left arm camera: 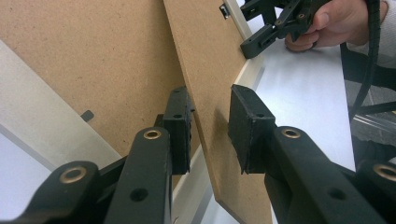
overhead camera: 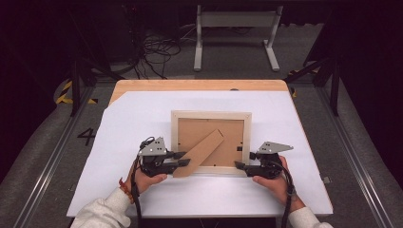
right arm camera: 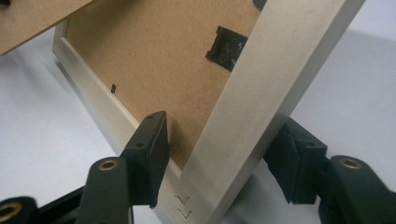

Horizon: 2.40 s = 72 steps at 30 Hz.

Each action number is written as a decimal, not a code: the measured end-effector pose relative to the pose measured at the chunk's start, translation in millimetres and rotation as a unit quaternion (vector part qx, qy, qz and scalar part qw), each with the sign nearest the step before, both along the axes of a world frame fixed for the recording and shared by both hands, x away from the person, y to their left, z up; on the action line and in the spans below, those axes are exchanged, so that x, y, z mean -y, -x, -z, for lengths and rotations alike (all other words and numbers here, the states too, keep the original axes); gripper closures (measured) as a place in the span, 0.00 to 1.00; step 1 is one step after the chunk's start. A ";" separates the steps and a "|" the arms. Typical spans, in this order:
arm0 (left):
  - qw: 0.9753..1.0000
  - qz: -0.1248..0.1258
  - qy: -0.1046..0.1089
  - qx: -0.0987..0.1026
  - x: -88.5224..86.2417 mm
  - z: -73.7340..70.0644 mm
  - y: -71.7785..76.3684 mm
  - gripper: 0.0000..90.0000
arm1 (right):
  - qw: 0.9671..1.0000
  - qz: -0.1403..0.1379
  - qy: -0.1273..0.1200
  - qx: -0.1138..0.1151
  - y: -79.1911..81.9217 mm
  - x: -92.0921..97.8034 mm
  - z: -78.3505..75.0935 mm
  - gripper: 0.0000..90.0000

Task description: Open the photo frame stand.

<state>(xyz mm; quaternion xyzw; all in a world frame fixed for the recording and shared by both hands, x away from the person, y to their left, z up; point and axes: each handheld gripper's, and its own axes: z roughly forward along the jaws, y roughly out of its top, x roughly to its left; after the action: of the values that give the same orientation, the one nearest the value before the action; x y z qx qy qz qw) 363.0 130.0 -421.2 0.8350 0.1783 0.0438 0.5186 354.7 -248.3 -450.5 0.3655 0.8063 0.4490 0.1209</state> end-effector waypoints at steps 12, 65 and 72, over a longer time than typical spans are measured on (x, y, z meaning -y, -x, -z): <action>1.000 0.003 0.007 -0.002 -0.2 -0.2 1.9 0.77 | 1.000 -0.006 -0.004 -0.010 -7.5 -9.0 1.8 0.36; 0.996 -0.031 -0.055 0.068 19.7 -9.2 22.8 0.90 | 0.981 0.061 0.050 0.178 23.6 -19.1 -20.4 0.62; 0.995 -0.032 -0.058 0.068 12.0 -10.6 27.3 0.90 | 0.981 0.054 0.037 0.184 26.7 -14.8 -24.6 0.63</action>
<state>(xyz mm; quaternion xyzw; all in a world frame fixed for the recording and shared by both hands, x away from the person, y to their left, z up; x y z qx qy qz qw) 335.6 118.0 -410.6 0.8527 0.1665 0.1278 0.4783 328.0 -233.4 -425.9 0.3151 0.7657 0.4708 0.3046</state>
